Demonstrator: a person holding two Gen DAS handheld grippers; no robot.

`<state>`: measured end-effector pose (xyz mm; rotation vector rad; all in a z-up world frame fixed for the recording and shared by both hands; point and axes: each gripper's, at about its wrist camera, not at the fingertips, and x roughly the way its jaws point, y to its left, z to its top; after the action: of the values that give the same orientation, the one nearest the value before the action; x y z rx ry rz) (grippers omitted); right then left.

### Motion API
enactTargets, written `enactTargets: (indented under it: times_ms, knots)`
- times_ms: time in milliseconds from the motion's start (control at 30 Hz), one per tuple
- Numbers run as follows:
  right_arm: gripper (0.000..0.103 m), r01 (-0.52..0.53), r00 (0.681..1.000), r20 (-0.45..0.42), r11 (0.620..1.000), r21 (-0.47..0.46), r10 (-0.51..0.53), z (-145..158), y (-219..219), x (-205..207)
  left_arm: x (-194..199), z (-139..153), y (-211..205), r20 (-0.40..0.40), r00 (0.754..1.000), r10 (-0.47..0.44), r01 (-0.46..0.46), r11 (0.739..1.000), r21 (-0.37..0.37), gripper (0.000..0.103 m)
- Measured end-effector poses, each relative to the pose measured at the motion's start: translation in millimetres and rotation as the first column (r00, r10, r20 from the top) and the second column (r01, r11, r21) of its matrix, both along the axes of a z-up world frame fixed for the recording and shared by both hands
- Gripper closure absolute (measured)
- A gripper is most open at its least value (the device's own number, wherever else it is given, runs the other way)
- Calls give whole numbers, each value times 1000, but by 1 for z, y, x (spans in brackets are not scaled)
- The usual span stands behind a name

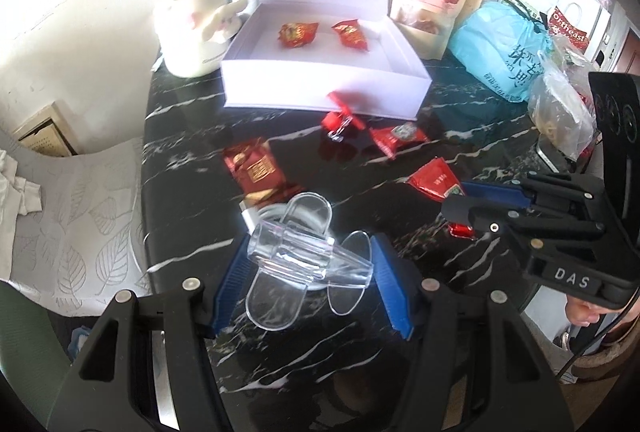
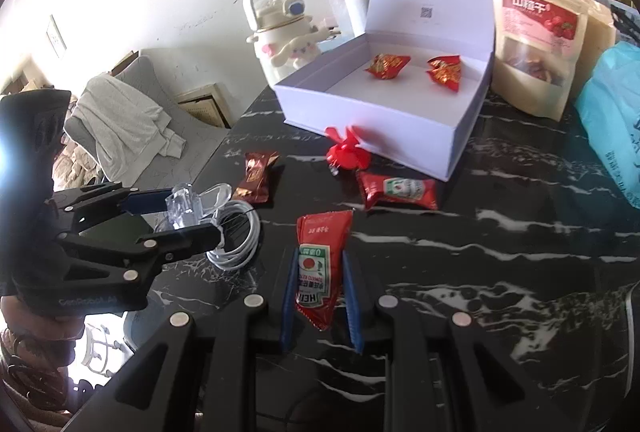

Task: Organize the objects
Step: 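Carry the clear stand and the ketchup packet over the white box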

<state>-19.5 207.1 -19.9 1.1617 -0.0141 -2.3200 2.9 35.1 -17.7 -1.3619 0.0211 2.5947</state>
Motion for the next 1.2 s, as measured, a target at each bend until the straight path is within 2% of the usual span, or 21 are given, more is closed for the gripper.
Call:
enactTargets:
  times_ms: [533, 833, 1200]
  knots:
    - [82, 27, 999, -35, 1000, 0, -27, 23, 22, -27, -44, 23, 39, -24, 997, -73, 73, 997, -6, 44]
    - [82, 32, 999, -40, 999, -2, -32, 29, 30, -53, -74, 36, 52, -41, 993, -109, 108, 994, -20, 44]
    - [82, 37, 998, -41, 999, -17, -38, 33, 38, -99, -120, 39, 58, -33, 991, -126, 125, 991, -37, 44]
